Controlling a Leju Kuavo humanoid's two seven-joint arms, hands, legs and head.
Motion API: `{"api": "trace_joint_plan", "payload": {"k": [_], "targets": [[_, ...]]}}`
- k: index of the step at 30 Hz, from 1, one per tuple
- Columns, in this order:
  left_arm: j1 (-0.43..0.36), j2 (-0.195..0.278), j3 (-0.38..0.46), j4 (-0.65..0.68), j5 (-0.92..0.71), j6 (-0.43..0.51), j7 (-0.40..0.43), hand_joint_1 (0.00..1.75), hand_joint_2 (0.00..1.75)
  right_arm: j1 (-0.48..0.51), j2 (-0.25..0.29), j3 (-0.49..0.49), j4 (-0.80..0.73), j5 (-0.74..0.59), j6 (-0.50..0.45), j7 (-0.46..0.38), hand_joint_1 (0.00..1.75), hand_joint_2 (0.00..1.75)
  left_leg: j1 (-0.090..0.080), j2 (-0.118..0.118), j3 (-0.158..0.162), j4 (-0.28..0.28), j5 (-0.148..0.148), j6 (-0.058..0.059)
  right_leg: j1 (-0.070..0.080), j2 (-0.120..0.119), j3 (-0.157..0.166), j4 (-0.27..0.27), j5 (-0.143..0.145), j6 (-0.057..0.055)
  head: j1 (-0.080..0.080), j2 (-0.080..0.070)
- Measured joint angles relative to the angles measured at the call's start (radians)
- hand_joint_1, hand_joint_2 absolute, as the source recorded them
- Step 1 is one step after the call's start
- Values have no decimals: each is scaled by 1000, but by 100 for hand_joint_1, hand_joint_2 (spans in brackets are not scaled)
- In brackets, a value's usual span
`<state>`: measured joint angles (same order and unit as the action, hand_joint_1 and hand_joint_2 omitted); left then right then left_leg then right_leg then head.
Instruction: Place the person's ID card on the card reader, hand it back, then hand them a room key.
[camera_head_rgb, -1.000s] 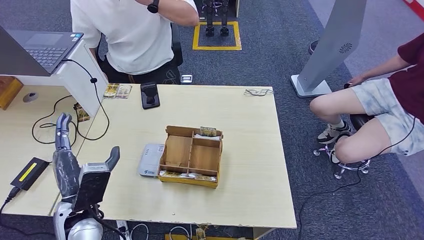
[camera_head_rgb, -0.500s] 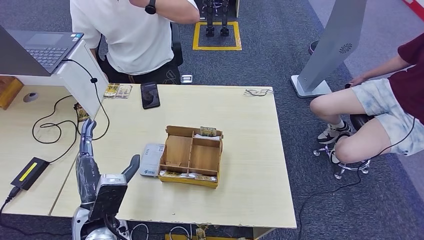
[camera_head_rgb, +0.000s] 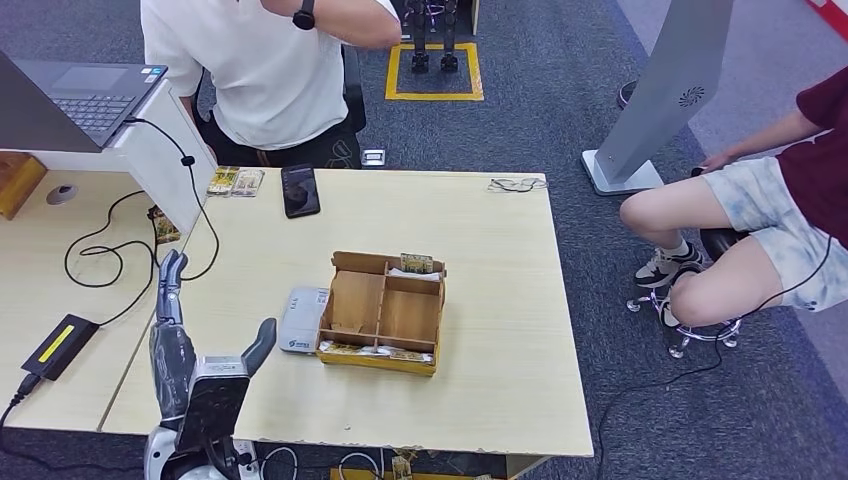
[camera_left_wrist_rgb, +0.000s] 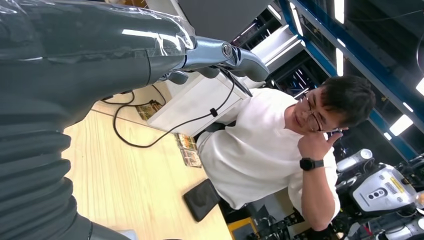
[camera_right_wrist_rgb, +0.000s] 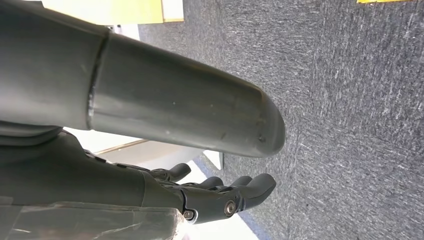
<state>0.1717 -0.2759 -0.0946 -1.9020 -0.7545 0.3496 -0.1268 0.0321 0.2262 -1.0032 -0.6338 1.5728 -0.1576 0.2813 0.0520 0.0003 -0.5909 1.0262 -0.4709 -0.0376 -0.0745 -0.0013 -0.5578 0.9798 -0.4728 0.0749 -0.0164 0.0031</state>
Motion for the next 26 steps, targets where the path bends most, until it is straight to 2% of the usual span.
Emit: {"api": "trace_joint_plan", "payload": {"k": [26], "targets": [[38, -10, 35, -19, 29, 35, -23, 0, 175, 4, 11, -9, -12, 0, 6, 7, 0, 0, 0, 0, 0, 0, 0, 0, 0, 0, 0, 0, 0, 0, 0, 0]]}}
